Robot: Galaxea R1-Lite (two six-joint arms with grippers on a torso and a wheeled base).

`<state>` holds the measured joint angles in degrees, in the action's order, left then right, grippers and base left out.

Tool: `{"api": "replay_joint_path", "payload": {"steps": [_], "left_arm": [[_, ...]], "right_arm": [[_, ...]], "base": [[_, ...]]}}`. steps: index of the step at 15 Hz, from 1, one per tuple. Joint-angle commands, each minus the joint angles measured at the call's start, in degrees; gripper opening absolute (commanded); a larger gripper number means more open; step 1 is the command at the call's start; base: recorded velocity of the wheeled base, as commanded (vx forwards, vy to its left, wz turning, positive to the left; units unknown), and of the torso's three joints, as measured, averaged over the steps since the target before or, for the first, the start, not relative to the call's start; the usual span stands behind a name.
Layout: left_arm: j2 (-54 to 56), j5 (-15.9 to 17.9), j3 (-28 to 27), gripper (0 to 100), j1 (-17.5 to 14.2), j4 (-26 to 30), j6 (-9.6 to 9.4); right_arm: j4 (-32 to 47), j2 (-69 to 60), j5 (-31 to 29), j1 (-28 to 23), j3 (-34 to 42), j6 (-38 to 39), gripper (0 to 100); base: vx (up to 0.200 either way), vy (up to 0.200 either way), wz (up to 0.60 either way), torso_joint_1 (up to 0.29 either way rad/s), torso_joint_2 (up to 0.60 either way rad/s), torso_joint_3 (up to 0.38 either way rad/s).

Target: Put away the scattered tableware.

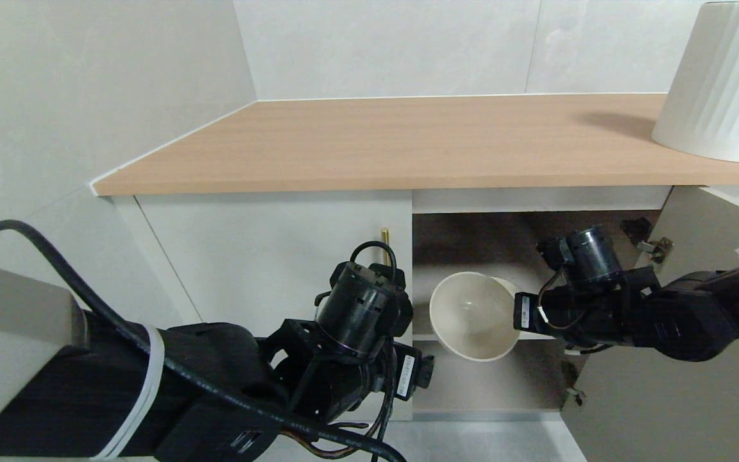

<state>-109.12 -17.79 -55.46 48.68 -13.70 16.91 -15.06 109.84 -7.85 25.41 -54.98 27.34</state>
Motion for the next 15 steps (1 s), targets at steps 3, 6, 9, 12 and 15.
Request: {"api": "replay_joint_path", "payload": {"steps": [3, 6, 9, 12, 15], "left_arm": [[0.05, -0.06, 0.00, 100, -0.43, -0.10, -0.03], [0.22, -0.06, 0.00, 100, -0.51, -0.10, -0.03], [0.31, -0.06, 0.00, 100, -0.51, -0.10, -0.03], [0.31, -0.06, 0.00, 100, -0.51, -0.10, -0.03], [0.31, -0.06, 0.00, 100, -0.78, -0.10, -0.03]], "right_arm": [[-9.11, 7.32, -4.54, -5.45, -0.83, 2.01, 0], [-10.52, 11.01, -5.86, -7.30, -3.73, 3.59, 0], [-10.52, 13.39, -5.86, -8.88, -6.19, 4.30, 0], [-10.52, 14.97, -5.86, -9.94, -8.04, 4.30, 0], [-11.05, 17.60, -6.30, -10.90, -10.15, 5.00, 0]], "base": [[0.000, 0.000, 0.00, 0.000, 0.00, 0.000], [0.000, 0.000, 0.00, 0.000, 0.00, 0.000], [0.000, 0.000, 0.00, 0.000, 0.00, 0.000], [0.000, 0.000, 0.00, 0.000, 0.00, 0.000], [0.000, 0.000, 0.00, 0.000, 0.00, 0.000]]}}
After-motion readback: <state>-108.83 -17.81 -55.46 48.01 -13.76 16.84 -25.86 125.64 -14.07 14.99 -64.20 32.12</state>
